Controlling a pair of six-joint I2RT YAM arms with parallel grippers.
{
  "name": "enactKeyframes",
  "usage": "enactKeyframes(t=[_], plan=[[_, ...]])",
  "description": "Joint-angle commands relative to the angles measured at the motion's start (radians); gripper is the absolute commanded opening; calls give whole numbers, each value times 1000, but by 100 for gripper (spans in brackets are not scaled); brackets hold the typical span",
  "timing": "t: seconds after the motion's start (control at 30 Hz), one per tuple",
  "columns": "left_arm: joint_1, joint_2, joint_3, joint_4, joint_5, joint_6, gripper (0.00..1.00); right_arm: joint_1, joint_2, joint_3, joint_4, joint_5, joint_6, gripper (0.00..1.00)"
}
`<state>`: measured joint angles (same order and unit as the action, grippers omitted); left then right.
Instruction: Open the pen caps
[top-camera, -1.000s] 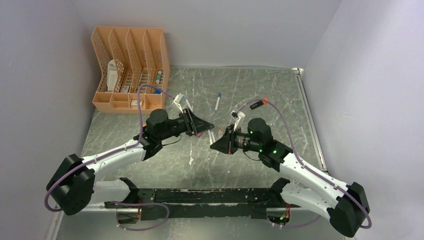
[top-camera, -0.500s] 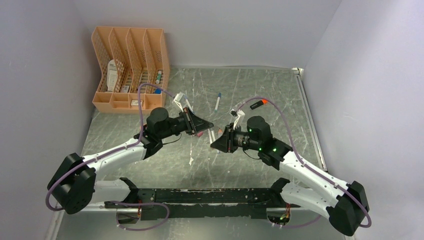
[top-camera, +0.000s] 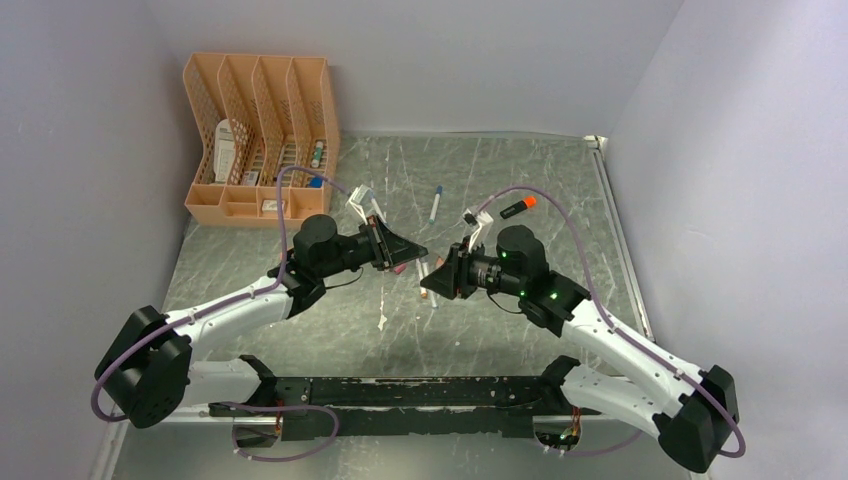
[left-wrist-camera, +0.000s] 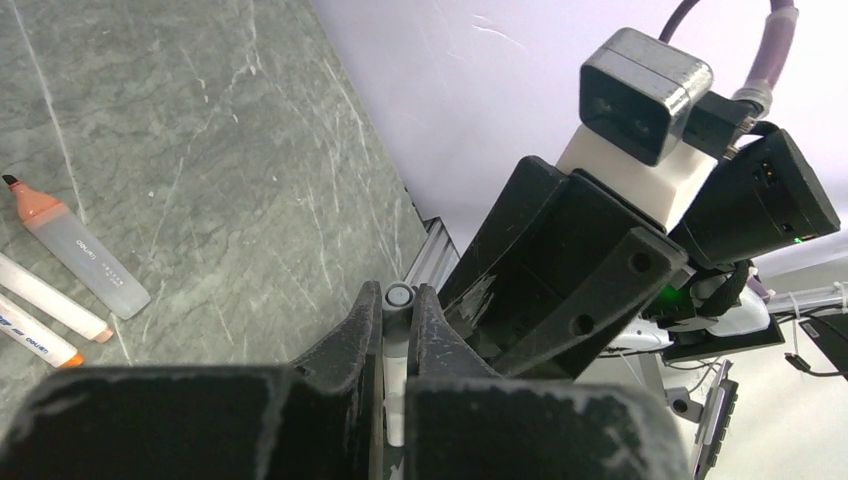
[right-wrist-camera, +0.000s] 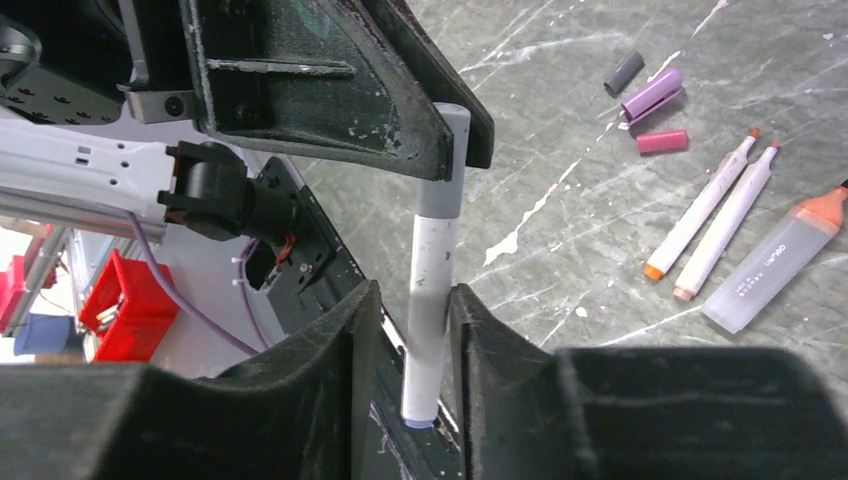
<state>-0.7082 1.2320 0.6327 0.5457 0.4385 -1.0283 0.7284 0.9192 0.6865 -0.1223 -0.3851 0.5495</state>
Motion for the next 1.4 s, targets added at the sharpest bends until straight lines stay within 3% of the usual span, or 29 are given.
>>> enactKeyframes(t=[0.0,0.17,0.37,0.57,0.93,1.03,1.23,1.37], plan=[[2,6,22,51,36,-6,7,3,25,14,27,2,-14,26],[1,9,16,88,37,-18,7,3,50,3,26,-2,0,0],[2,23,54,55,-31,58,7,3,23,-27,0,-31,38,0],[36,97,216,-99,-160,232,7,6,-73,-108,-39,-48,119,0],[202,220,454,-210,-115,283,7,51,-259,-209,-93,5,222,0],[214,192,481,-366,-116,321,7,49,-224,-168,-167,65,180,0],[216,90,420,-651,-173,402,7,36,-11,-23,-347,372,69,0],[217,18,347,-754,-219,420,7,-33,159,45,-347,442,6,0]])
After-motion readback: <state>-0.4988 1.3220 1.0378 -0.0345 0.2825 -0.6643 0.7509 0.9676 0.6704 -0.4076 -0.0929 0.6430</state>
